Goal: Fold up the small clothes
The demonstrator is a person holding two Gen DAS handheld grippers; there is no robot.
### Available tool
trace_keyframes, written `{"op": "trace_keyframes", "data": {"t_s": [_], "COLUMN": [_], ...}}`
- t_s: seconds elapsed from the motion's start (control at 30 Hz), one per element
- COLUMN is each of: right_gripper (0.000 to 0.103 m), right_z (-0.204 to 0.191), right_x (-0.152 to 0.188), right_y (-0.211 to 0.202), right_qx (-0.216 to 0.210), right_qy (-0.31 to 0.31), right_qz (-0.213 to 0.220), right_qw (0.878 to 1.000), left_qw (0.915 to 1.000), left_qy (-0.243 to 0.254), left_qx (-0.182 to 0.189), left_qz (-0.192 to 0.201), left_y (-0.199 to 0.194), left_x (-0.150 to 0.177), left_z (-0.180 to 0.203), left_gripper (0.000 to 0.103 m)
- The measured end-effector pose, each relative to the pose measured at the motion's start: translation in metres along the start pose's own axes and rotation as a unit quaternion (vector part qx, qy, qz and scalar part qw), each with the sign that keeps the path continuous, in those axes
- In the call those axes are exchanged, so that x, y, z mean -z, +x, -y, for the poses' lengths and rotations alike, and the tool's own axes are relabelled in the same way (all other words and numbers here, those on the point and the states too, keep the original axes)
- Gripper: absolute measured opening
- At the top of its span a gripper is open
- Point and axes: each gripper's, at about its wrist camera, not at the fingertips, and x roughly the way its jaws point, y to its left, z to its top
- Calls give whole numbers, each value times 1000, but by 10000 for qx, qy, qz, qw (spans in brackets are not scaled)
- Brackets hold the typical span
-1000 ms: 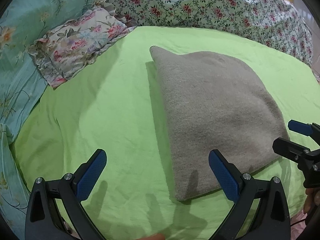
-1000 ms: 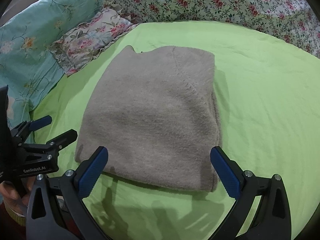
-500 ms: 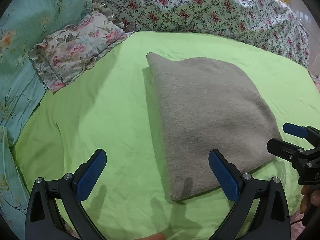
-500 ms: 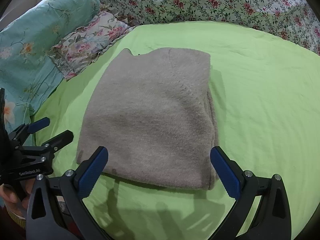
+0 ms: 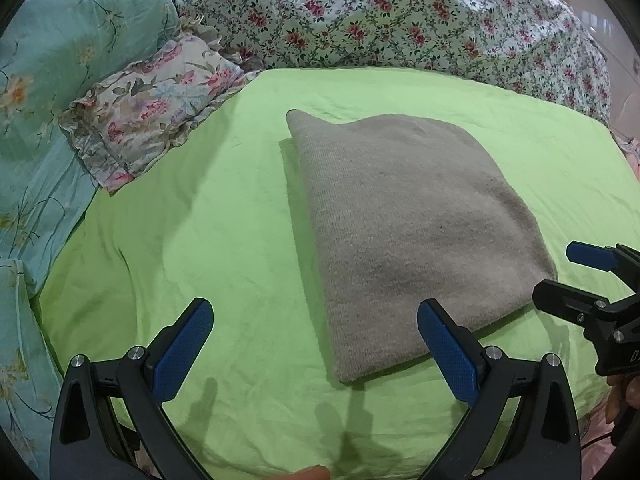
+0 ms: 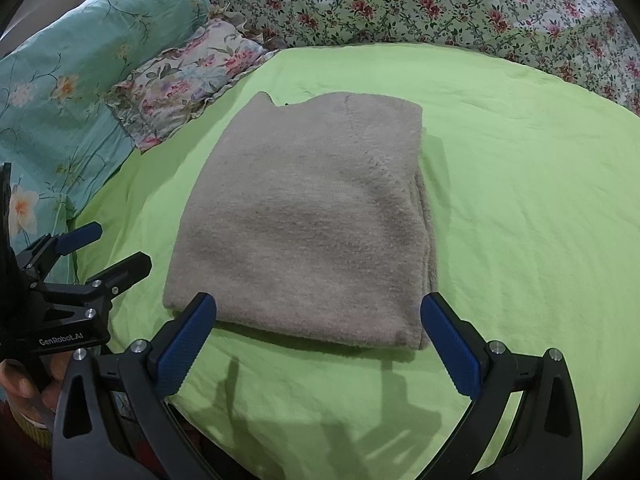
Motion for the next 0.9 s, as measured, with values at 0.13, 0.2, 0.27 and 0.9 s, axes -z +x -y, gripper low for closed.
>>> {"op": "trace_keyframes", "data": {"t_s": [0.13, 0.2, 0.27, 0.9], "right_gripper": [102, 102, 102, 102], "right_z": [2, 3, 2, 1], "right_x": [1, 1, 1, 5], "right_y": [-2, -3, -4, -3], "right_qx": [3, 4, 3, -35], "right_qy": [43, 49, 39, 95], "right_qz": [22, 29, 35, 1], "right_qw": [10000, 10000, 10000, 9999], "left_qw": [10000, 10000, 10000, 10000], "left_qy": [6, 15, 21, 33], "left_qx": [-4, -3, 7, -5], "left_qz": [12, 25, 30, 15], "left_y": [-1, -3, -3, -3], "left_x": [1, 2, 2, 3], "left_z": [0, 1, 1, 3], "left_gripper": [102, 102, 102, 102]}}
